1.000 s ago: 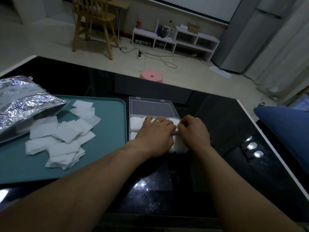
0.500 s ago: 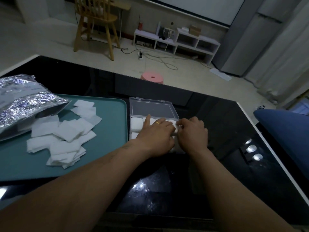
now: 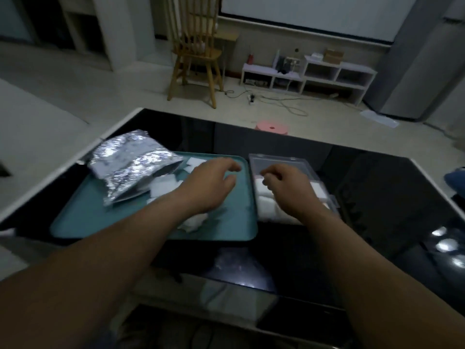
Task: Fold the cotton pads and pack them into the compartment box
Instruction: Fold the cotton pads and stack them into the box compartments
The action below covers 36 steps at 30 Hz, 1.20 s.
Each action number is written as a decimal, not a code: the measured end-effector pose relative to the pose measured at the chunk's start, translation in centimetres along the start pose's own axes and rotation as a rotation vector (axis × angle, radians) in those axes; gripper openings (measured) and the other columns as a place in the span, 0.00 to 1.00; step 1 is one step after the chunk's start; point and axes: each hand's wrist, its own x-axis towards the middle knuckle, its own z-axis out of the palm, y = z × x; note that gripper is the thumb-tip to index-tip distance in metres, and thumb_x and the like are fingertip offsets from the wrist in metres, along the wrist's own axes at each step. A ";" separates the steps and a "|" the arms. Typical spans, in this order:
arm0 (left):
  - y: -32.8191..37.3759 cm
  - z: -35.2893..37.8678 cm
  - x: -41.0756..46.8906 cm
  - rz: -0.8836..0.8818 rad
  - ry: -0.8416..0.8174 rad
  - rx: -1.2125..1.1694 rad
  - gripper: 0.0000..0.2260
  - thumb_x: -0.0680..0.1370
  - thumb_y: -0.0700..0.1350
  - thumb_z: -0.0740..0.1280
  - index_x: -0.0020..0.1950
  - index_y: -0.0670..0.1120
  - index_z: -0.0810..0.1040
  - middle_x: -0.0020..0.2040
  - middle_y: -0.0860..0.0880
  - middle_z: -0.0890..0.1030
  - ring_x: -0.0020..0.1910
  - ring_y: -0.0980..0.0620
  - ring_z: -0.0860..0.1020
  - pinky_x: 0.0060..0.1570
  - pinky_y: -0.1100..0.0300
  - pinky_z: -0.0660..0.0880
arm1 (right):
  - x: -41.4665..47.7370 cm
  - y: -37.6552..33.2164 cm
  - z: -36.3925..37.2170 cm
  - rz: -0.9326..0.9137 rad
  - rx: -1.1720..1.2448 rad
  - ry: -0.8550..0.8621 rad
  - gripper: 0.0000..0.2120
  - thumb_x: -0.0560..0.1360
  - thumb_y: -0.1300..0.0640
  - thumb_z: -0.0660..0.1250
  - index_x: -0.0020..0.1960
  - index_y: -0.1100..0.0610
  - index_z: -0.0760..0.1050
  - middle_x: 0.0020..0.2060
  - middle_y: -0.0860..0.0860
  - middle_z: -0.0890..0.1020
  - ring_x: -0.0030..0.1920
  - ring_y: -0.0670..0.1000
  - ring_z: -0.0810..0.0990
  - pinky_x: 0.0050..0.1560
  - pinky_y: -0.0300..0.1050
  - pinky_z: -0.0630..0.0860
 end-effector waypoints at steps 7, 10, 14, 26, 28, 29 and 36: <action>-8.0 -9.2 -5.4 -0.269 0.109 -0.053 0.08 0.82 0.43 0.66 0.59 0.51 0.81 0.52 0.54 0.82 0.49 0.54 0.79 0.44 0.66 0.71 | -0.1 -7.7 4.4 -0.016 0.202 -0.109 0.08 0.83 0.56 0.64 0.57 0.53 0.81 0.47 0.49 0.85 0.49 0.52 0.84 0.48 0.49 0.80; -9.5 -8.3 -6.3 -0.284 -0.029 -0.001 0.09 0.82 0.44 0.66 0.61 0.51 0.81 0.54 0.54 0.82 0.52 0.52 0.80 0.48 0.62 0.73 | -0.5 -7.9 6.5 -0.050 -0.066 -0.225 0.09 0.82 0.53 0.64 0.58 0.50 0.81 0.51 0.47 0.84 0.52 0.52 0.82 0.55 0.50 0.79; -9.8 -6.3 -4.5 -0.223 -0.152 0.158 0.11 0.81 0.46 0.66 0.63 0.52 0.78 0.61 0.52 0.78 0.58 0.49 0.77 0.59 0.53 0.74 | -0.6 -7.0 8.1 -0.043 -0.234 -0.265 0.10 0.82 0.52 0.64 0.62 0.48 0.79 0.55 0.47 0.83 0.55 0.52 0.81 0.57 0.51 0.79; -10.5 -4.2 -1.8 -0.265 -0.317 0.291 0.06 0.81 0.42 0.62 0.55 0.50 0.77 0.62 0.46 0.79 0.59 0.45 0.78 0.57 0.53 0.73 | 1.8 -8.7 14.2 -0.002 -0.313 -0.307 0.23 0.76 0.43 0.71 0.67 0.51 0.76 0.62 0.52 0.80 0.60 0.55 0.78 0.55 0.48 0.75; -10.7 -4.4 -1.8 -0.279 -0.324 0.261 0.06 0.81 0.42 0.61 0.52 0.53 0.75 0.62 0.47 0.79 0.59 0.46 0.77 0.53 0.55 0.71 | 1.9 -8.7 14.3 0.027 -0.250 -0.309 0.22 0.76 0.46 0.72 0.67 0.50 0.75 0.61 0.51 0.80 0.60 0.55 0.79 0.52 0.46 0.73; -10.7 -4.4 -1.8 -0.286 -0.323 0.244 0.06 0.81 0.42 0.61 0.52 0.53 0.74 0.62 0.47 0.79 0.58 0.46 0.77 0.53 0.56 0.70 | 1.9 -8.6 14.3 0.036 -0.224 -0.306 0.19 0.75 0.47 0.73 0.65 0.50 0.76 0.59 0.51 0.81 0.59 0.54 0.79 0.49 0.45 0.72; -10.7 -4.4 -1.7 -0.297 -0.309 0.219 0.06 0.81 0.42 0.62 0.53 0.52 0.77 0.60 0.48 0.80 0.57 0.47 0.77 0.55 0.54 0.74 | 1.5 -8.6 14.2 0.049 -0.055 -0.284 0.15 0.74 0.50 0.74 0.52 0.51 0.69 0.42 0.48 0.77 0.43 0.53 0.77 0.41 0.50 0.72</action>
